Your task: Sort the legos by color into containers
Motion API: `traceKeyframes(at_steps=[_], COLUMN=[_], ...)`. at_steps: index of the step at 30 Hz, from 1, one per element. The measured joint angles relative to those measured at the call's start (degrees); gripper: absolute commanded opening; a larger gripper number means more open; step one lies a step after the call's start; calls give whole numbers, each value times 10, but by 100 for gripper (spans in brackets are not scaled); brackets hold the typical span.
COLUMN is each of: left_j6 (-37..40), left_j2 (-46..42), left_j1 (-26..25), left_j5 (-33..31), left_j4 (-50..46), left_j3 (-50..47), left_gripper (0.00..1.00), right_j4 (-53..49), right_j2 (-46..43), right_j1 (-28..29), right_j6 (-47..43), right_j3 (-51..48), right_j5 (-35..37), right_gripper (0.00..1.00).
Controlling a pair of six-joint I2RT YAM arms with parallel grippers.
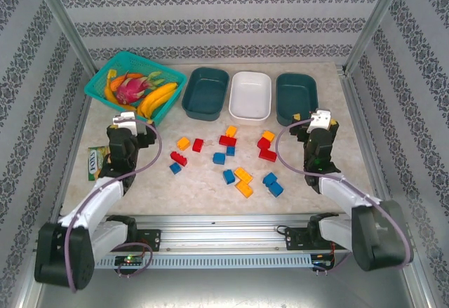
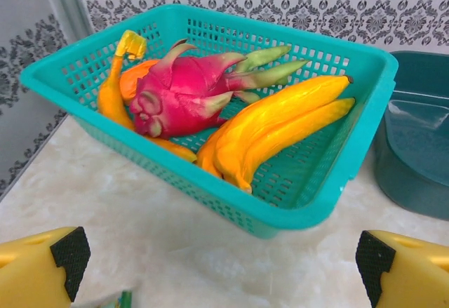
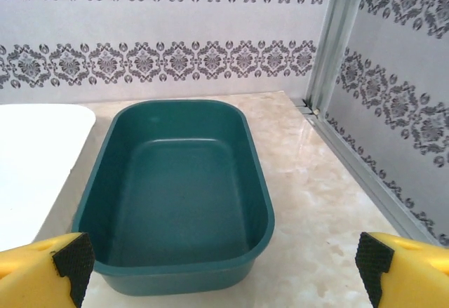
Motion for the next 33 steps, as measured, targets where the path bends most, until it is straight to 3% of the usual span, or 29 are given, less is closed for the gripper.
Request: traceKeyframes(at_steps=[3, 7, 10, 12, 17, 21, 25, 29, 33], left_j6=[0, -7, -115, -184, -288, -314, -316, -320, -330], left_j2=[-58, -74, -54, -39, 2, 56, 71, 64, 52], left_j1=[-20, -73, -85, -83, -85, -125, -217, -283, -327], left_j5=[-11, -24, -38, -38, 54, 115, 155, 184, 206], left_j4=[-52, -130, -253, -307, -392, -442, -483, -486, -483], left_j3=[6, 84, 205, 273, 328, 336, 335, 317, 273], left_gripper=[100, 100, 100, 100, 100, 100, 100, 100, 100], right_j4=[-104, -331, -461, -522, -768, -914, -1009, -1035, -1034], right_j2=[-58, -85, -92, -108, -48, 15, 30, 46, 129], right_j1=[45, 112, 87, 69, 129, 190, 253, 302, 306], right_j6=[-11, 59, 164, 210, 271, 295, 311, 305, 280], right_j3=[56, 264, 401, 424, 506, 527, 492, 415, 384], right_j5=[35, 49, -22, -71, -88, -111, -139, -151, -159], right_gripper=[98, 98, 98, 98, 97, 88, 84, 84, 86])
